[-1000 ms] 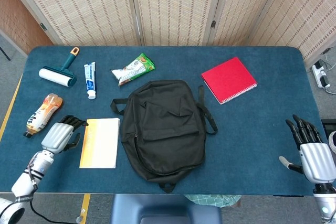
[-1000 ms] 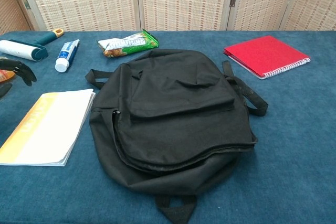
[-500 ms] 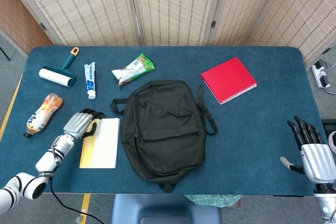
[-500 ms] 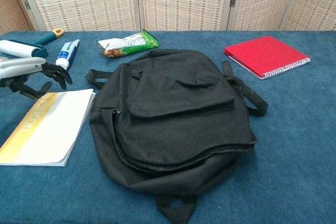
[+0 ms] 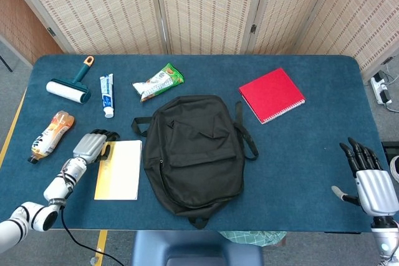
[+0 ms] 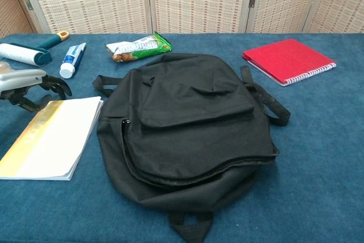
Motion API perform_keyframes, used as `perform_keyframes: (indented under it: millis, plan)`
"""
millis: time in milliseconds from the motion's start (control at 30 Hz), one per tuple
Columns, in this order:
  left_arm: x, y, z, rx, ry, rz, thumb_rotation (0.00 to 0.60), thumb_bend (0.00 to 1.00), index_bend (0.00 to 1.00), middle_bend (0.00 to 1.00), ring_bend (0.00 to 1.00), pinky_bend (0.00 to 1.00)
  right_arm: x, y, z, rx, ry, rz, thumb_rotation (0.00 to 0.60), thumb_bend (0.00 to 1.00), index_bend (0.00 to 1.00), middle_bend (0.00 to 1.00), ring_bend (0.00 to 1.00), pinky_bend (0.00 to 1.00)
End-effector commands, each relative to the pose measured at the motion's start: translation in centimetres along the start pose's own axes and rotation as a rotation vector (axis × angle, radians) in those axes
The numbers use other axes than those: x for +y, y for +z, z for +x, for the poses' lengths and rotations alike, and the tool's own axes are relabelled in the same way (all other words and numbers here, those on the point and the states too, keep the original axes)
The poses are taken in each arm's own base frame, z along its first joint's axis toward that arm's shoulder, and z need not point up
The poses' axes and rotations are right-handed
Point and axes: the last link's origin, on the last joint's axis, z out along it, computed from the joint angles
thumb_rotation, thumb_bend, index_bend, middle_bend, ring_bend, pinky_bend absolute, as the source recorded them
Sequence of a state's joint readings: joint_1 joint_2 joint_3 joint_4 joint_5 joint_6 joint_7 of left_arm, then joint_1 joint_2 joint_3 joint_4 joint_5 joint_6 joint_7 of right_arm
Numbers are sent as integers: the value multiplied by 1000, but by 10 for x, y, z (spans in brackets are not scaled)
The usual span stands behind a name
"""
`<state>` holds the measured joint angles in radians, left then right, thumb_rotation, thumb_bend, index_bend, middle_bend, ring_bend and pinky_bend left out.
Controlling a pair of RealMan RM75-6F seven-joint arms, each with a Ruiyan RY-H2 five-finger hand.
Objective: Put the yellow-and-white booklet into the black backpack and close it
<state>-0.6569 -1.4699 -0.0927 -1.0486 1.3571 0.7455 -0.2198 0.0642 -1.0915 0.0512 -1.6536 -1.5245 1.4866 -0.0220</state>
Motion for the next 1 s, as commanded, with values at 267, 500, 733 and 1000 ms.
perform_keyframes:
  millis: [267, 500, 733, 1000]
  plan:
    - [-13, -38, -2, -28, 17, 9, 600, 774, 289, 420, 263, 168, -2, 2, -1, 1, 5, 8, 600, 142, 0, 10, 55, 84]
    - [-26, -63, 1, 22, 102, 40, 600, 590, 220, 322, 223, 164, -3, 1, -1, 2, 7, 19, 600, 142, 0, 10, 55, 84]
    - [-38, -105, -6, 99, 209, 33, 600, 177, 117, 203, 149, 156, -2, -1, 0, 3, 15, 21, 600, 142, 0, 10, 55, 84]
    - [-28, -140, -26, 93, 214, -18, 600, 114, 108, 189, 138, 155, -3, 1, -2, 3, 25, 40, 600, 142, 0, 9, 55, 84]
